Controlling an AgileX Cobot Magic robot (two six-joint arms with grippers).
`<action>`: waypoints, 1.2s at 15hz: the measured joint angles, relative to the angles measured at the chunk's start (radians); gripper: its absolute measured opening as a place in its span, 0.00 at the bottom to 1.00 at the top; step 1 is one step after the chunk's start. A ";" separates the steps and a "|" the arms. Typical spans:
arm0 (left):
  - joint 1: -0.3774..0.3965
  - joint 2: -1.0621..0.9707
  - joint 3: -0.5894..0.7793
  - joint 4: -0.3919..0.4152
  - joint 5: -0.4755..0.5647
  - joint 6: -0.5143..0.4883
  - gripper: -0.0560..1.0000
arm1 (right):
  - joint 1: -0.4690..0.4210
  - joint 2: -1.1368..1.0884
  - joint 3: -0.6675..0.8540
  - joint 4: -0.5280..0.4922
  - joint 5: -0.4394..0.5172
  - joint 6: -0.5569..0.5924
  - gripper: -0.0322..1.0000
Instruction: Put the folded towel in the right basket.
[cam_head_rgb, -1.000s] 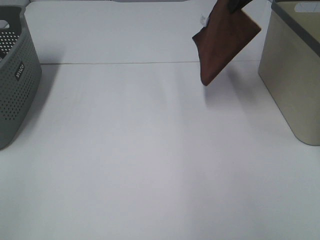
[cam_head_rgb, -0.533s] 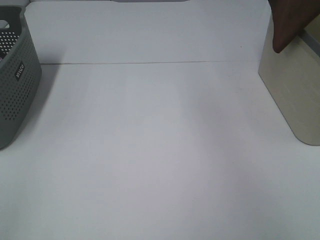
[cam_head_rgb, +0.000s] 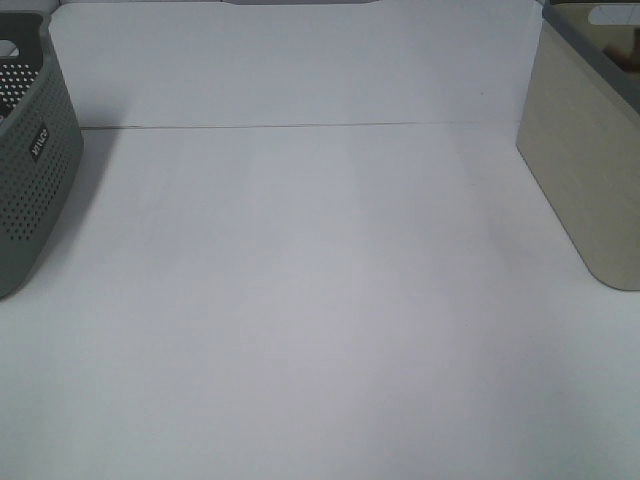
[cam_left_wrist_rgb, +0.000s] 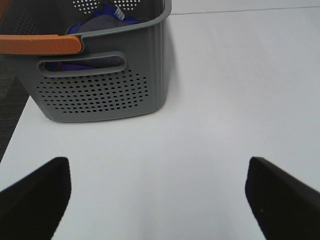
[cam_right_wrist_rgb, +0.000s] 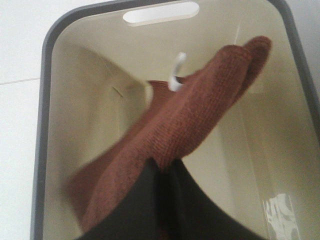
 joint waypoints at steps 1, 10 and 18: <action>0.000 0.000 0.000 0.000 0.000 0.000 0.89 | -0.004 0.046 0.000 0.008 -0.001 -0.002 0.10; 0.000 0.000 0.000 0.000 0.000 0.000 0.89 | -0.005 0.101 0.000 0.016 0.001 0.049 0.92; 0.000 0.000 0.000 0.000 0.000 0.000 0.89 | 0.157 -0.102 0.011 0.034 -0.001 0.063 0.92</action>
